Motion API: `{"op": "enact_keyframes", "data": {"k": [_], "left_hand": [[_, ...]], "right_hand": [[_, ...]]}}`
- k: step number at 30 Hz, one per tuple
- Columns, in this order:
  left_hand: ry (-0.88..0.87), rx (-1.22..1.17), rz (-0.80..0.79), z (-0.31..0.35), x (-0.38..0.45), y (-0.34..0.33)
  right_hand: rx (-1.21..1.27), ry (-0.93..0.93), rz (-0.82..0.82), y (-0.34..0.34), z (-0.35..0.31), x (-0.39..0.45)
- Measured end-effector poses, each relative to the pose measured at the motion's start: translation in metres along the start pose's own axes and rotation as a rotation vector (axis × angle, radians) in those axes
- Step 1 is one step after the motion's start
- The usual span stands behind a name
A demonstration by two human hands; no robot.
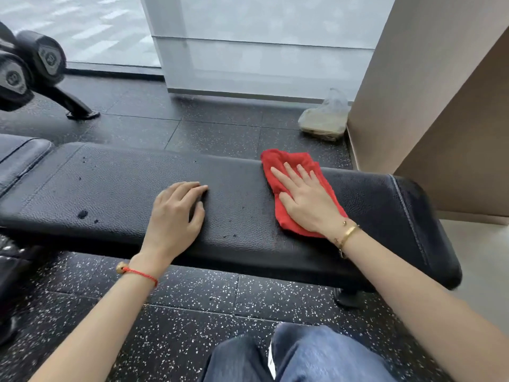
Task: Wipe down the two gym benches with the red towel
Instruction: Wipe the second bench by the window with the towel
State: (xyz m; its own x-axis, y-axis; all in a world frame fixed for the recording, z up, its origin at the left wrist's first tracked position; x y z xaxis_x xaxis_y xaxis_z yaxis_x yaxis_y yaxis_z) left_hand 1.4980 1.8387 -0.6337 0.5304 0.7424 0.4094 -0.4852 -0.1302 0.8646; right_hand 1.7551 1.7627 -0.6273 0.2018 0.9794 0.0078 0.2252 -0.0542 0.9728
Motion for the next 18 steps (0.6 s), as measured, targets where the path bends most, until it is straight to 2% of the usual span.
{"op": "enact_keyframes", "data": {"k": [4,7,10,14,18], "left_hand": [[0.051,-0.022,0.009,-0.003,0.0,-0.003],[0.079,-0.013,-0.036,0.001,-0.003,0.0],[0.092,0.004,-0.076,0.004,0.0,0.004],[0.091,0.016,-0.079,0.004,0.0,0.004],[0.084,0.042,-0.023,0.002,-0.002,-0.001]], "right_hand": [[-0.039,0.003,-0.006,-0.007,-0.04,0.044],[-0.024,0.156,-0.037,-0.014,-0.072,0.017],[0.01,0.244,-0.103,-0.01,-0.069,-0.015],[-0.005,0.072,-0.046,-0.001,-0.034,-0.002],[-0.021,-0.082,0.044,-0.009,-0.053,0.029]]}}
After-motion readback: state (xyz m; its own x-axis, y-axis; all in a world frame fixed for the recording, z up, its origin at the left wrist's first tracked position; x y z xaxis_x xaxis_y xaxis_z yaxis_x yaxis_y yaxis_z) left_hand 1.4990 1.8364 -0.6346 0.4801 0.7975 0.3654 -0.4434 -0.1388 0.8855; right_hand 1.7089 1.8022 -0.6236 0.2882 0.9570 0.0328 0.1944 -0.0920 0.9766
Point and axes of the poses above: each hand's wrist, its own x-axis towards the middle knuckle, its own y-axis out of the back of the hand, z = x × y, the point moved 4 cm from there along x, towards the middle knuckle, and after that the axes turned 2 degrees about -y, right-handed, at the moved point
